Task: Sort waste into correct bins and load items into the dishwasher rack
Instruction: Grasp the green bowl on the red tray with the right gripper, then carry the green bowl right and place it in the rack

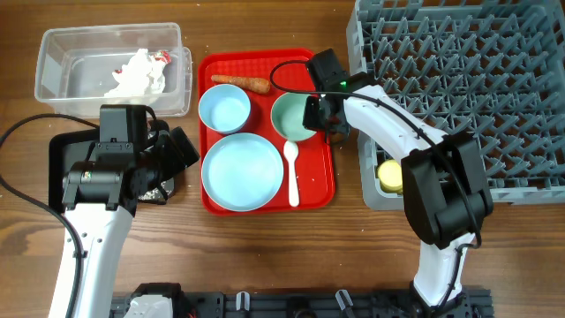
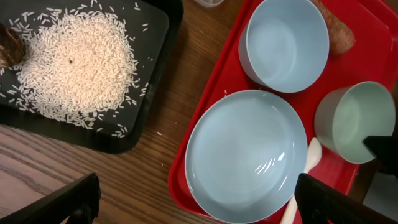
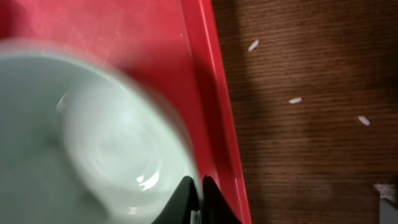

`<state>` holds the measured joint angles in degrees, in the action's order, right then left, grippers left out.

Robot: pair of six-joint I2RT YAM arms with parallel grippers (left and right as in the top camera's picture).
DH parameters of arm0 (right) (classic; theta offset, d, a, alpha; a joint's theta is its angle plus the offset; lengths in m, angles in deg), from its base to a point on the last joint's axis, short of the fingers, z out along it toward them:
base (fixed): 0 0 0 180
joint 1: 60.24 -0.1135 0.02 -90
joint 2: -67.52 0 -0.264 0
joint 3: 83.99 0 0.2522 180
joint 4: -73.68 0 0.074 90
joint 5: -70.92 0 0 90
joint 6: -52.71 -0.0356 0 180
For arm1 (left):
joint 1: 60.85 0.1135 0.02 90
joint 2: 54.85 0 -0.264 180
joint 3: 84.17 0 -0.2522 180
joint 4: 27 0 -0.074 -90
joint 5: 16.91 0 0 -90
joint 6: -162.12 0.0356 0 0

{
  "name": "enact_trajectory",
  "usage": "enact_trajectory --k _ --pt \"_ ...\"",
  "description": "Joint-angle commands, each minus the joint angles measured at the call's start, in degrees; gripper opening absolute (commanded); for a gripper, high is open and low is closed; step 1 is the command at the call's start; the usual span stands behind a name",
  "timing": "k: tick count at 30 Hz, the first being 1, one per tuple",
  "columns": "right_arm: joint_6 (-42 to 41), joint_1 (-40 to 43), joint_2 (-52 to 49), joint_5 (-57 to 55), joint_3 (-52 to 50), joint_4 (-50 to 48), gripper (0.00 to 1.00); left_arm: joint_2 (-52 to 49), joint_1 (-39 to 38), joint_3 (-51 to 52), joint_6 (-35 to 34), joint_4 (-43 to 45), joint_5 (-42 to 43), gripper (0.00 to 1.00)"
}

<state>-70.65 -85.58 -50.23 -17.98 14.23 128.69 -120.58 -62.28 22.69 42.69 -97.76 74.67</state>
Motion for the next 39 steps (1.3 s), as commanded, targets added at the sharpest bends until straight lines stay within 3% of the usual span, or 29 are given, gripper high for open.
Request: enact_trajectory --k 1,5,8,10,13,14,15,18,25,31,39 --pt "1.9 -0.1 -0.1 -1.1 0.4 0.4 0.04 -0.3 0.3 -0.2 0.7 0.2 -0.6 1.0" --pt "5.6 -0.1 3.8 -4.3 2.8 4.6 0.04 -0.3 0.3 -0.2 0.7 0.2 -1.6 1.0" --pt "8.4 -0.1 11.8 -12.7 6.0 9.1 0.04 -0.3 0.3 -0.2 0.7 0.2 -2.8 1.0" --pt "9.1 -0.1 17.4 -22.6 7.1 9.8 0.04 -0.3 0.3 -0.2 0.7 0.1 -2.8 1.0" --pt "12.1 -0.1 24.7 -51.1 7.2 4.7 0.04 -0.3 0.3 -0.2 0.7 0.1 -2.7 1.0" --pt "15.7 0.0 25.1 -56.0 7.2 1.7 0.04 -0.3 0.3 -0.2 0.7 0.2 -2.7 1.0" --pt "25.9 0.6 24.9 -61.4 7.0 -5.7 0.04 -0.3 0.3 -0.2 0.7 0.1 -2.7 1.0" --pt "45.5 4.8 21.6 -61.9 6.9 -22.1 0.04 -0.3 0.3 -0.2 0.7 0.2 -2.7 1.0" --pt "76.3 11.9 8.9 -61.3 6.9 -44.7 0.05 -0.3 0.3 -0.2 0.7 0.2 -2.7 1.0" --pt "80.9 12.0 -0.2 -60.9 6.9 -54.4 0.04 -0.3 0.3 -0.2 0.7 0.2 -2.7 1.0" --pt "80.1 11.5 -6.0 -57.6 6.9 -54.1 0.05 -0.3 0.3 -0.2 0.7 0.2 -2.7 1.0"
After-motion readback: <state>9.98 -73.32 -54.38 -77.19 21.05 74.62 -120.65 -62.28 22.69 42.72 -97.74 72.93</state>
